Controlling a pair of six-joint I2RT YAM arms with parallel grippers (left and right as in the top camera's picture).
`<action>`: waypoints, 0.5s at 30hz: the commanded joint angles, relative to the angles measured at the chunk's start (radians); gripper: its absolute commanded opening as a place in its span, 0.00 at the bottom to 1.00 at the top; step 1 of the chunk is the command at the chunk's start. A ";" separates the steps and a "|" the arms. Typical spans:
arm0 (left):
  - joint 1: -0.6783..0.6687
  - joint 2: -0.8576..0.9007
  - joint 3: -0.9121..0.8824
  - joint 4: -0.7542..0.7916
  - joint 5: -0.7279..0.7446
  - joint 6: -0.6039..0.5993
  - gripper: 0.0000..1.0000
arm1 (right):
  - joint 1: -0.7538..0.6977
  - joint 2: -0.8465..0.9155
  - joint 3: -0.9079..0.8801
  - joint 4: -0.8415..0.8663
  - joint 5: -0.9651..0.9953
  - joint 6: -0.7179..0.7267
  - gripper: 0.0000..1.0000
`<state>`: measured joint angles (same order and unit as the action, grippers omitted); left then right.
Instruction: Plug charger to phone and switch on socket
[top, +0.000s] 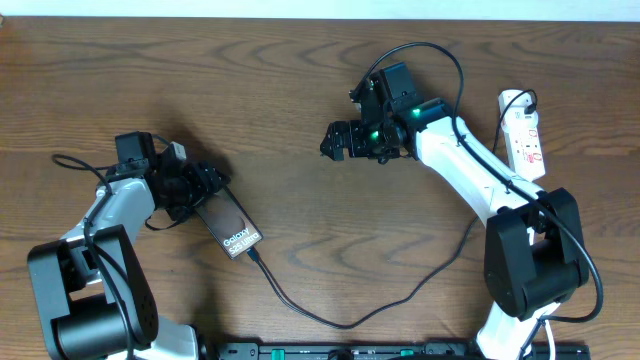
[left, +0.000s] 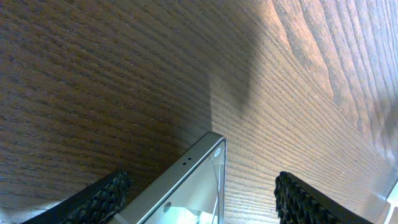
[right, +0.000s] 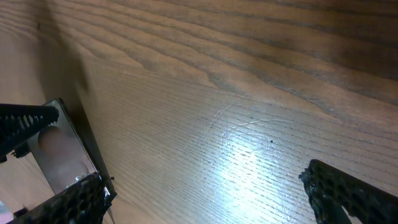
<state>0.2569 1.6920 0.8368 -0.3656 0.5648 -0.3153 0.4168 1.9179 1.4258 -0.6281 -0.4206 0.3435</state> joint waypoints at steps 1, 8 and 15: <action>0.005 0.055 -0.048 -0.023 -0.176 -0.021 0.78 | 0.008 -0.003 0.018 0.000 0.004 -0.019 0.99; 0.005 0.055 -0.048 -0.022 -0.219 -0.095 0.78 | 0.008 -0.003 0.018 0.000 0.004 -0.019 0.99; 0.005 0.055 -0.048 -0.023 -0.219 -0.095 0.78 | 0.008 -0.003 0.018 0.000 0.004 -0.019 0.99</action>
<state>0.2562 1.6848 0.8402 -0.3641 0.4984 -0.4026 0.4168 1.9179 1.4258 -0.6281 -0.4206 0.3431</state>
